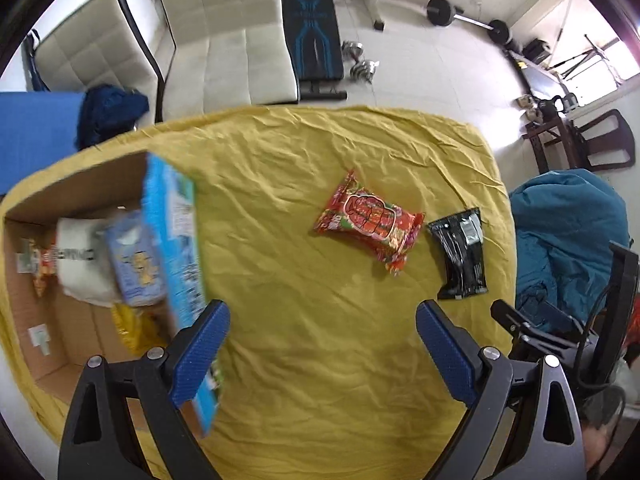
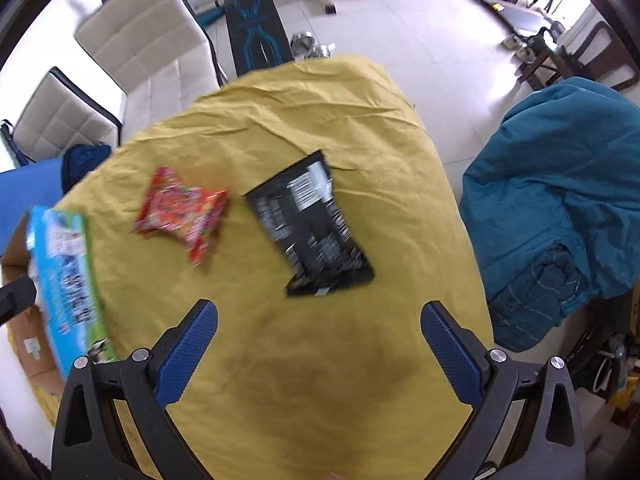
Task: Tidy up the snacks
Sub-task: 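Grasp the red Deegee bag with the left tool while the right tool grasps the black bag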
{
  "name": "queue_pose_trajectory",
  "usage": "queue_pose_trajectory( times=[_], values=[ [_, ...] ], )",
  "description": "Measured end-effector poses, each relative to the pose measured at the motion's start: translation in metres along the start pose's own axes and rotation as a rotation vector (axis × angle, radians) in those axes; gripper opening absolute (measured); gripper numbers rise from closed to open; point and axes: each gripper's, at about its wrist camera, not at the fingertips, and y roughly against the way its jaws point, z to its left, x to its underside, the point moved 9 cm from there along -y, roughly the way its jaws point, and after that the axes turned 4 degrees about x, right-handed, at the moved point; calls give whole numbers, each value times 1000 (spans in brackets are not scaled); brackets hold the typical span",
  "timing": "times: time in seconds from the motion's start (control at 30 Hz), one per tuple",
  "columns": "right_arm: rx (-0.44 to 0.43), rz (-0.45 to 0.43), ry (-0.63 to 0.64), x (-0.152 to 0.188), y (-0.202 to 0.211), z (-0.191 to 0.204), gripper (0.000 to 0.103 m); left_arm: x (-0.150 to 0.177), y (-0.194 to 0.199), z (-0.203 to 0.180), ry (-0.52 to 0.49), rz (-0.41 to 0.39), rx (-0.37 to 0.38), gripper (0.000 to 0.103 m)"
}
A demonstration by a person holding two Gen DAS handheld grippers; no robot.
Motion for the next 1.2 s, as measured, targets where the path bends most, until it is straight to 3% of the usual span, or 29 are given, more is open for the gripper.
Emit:
queue_pose_trajectory(
  times=[0.13, 0.2, 0.27, 0.5, 0.7, 0.83, 1.03, 1.1, 1.2],
  values=[
    [13, 51, 43, -26, -45, -4, 100, -27, -56, -15, 60, 104, 17, 94],
    [10, 78, 64, -35, -63, -3, 80, -36, -76, -23, 88, 148, 37, 94],
    [7, 119, 76, -40, -79, -3, 75, -47, -99, -33, 117, 189, 44, 94],
    [-44, 154, 78, -53, -98, 2, 75, -69, -166, -39, 209, 335, -4, 94],
    [-62, 175, 68, -65, -109, 5, 75, -78, -200, -32, 282, 376, -63, 94],
    [-70, 207, 93, -65, -113, 5, 75, -74, -208, -36, 176, 368, -140, 80],
    [-97, 243, 117, -63, -120, 12, 75, -43, -200, -50, -131, 335, -262, 79],
    [-122, 258, 124, -57, -123, 16, 80, -31, -198, -50, -167, 335, -266, 79],
    [-161, 299, 123, -51, -133, 26, 90, -22, -199, -45, -132, 337, -229, 80]
  ],
)
